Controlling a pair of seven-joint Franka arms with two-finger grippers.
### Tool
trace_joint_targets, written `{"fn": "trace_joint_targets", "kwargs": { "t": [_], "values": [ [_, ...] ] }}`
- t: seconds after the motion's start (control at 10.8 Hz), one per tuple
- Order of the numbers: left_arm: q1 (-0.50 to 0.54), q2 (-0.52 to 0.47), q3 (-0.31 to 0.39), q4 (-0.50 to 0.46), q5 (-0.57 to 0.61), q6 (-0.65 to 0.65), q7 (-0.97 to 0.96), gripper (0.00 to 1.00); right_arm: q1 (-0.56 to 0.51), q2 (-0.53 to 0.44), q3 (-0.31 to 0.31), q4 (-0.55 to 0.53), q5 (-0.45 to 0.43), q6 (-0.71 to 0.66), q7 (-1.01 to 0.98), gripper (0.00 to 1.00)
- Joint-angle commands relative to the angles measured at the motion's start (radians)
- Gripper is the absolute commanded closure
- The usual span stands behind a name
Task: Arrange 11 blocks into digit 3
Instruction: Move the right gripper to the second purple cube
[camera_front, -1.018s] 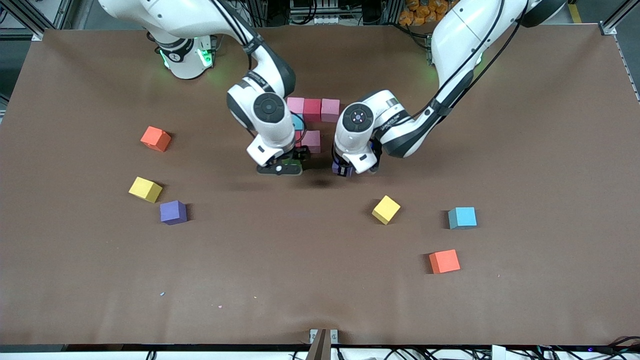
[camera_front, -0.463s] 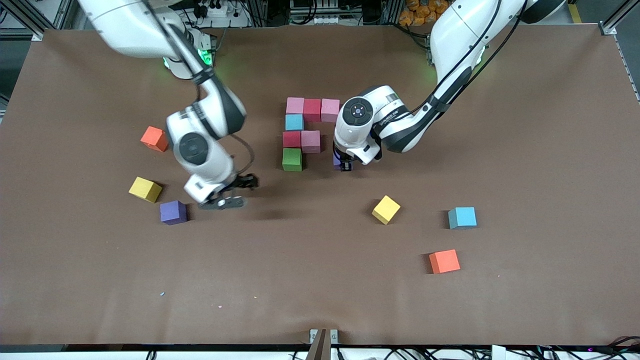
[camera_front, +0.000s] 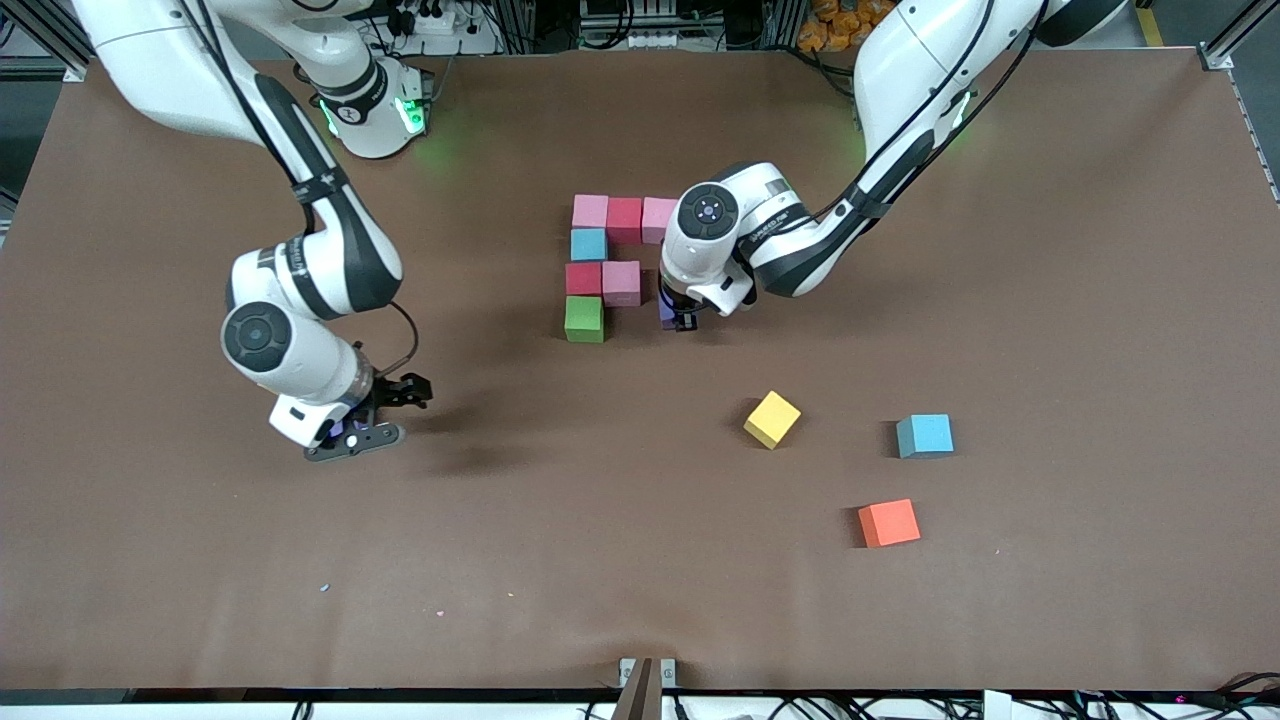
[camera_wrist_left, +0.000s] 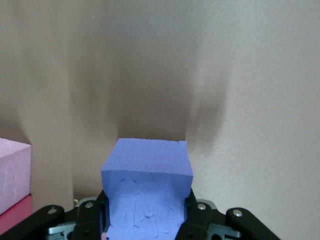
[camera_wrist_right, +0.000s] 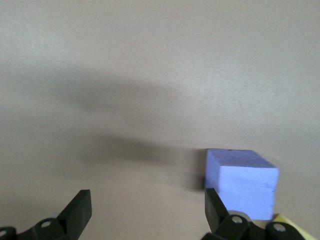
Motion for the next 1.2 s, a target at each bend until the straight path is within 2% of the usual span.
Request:
{"fn": "trace_joint_targets", "kwargs": {
  "t": [0.0,0.46,1.11],
  "values": [
    [-0.002,-0.030,-0.012,-0.030,0.024,0.018,-0.044,1.00,-0.066,0.031,0.013,0.016,-0.082,0.003,-0.092,0.00],
    [-0.022,-0.050,-0.016,-0.069,0.033,0.061,-0.044,1.00,-0.124,0.098,0.015,0.016,-0.099,0.061,-0.128,0.00],
    [-0.022,-0.055,-0.018,-0.119,0.062,0.136,-0.043,1.00,-0.143,0.104,0.015,0.028,-0.105,0.066,-0.142,0.00]
  ]
}}
